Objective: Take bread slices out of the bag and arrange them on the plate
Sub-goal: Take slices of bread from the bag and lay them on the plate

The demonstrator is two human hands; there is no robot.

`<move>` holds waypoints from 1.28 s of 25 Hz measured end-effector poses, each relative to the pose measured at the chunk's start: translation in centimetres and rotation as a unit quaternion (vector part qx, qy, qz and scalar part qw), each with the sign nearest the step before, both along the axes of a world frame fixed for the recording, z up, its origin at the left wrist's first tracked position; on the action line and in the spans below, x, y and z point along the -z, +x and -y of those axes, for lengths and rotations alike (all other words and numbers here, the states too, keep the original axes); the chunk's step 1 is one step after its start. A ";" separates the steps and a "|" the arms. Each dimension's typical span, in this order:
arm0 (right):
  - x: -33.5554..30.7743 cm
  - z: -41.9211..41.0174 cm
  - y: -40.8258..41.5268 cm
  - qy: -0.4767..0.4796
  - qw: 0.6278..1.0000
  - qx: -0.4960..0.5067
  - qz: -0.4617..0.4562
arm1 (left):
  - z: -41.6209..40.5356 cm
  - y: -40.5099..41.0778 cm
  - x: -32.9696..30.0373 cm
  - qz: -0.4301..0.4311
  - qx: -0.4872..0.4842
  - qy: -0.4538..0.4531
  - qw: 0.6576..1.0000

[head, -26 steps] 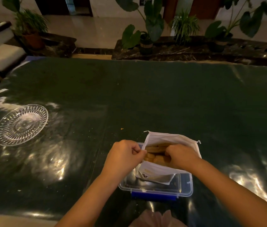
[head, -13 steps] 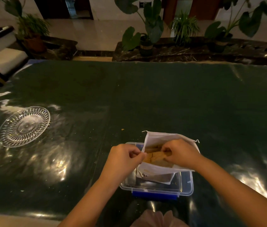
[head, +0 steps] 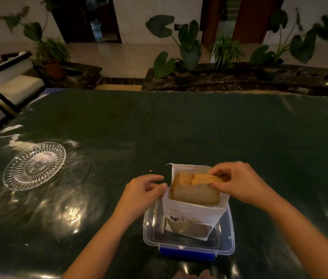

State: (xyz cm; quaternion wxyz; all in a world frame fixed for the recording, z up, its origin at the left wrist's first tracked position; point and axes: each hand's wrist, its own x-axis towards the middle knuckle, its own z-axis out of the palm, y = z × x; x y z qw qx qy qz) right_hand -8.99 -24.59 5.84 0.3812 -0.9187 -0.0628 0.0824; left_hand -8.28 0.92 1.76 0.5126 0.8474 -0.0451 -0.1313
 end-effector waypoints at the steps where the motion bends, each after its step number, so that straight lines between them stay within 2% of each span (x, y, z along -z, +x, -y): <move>1: -0.7 0.3 0.1 0.012 1.000 0.003 0.006 | -0.1 0.2 -0.2 0.007 0.004 -0.010 1.000; 9: -5.4 1.1 2.0 0.036 0.997 -0.059 0.037 | 3.7 2.0 -3.3 0.090 0.096 -0.037 0.991; 17: -9.7 -1.4 3.3 0.053 0.988 -0.106 0.099 | 2.5 2.8 -6.8 0.174 0.029 -0.147 0.973; 20: -10.6 -4.1 3.4 0.120 0.980 -0.114 0.109 | -0.5 2.5 -8.3 0.194 0.003 -0.173 0.966; 24: -9.7 -10.1 2.9 0.243 0.965 -0.091 0.030 | -7.2 1.3 -9.2 0.192 -0.055 -0.193 0.961; 32: -5.0 -30.8 0.8 0.297 0.955 -0.021 -0.006 | -27.0 -2.1 -7.7 0.097 -0.115 -0.228 0.962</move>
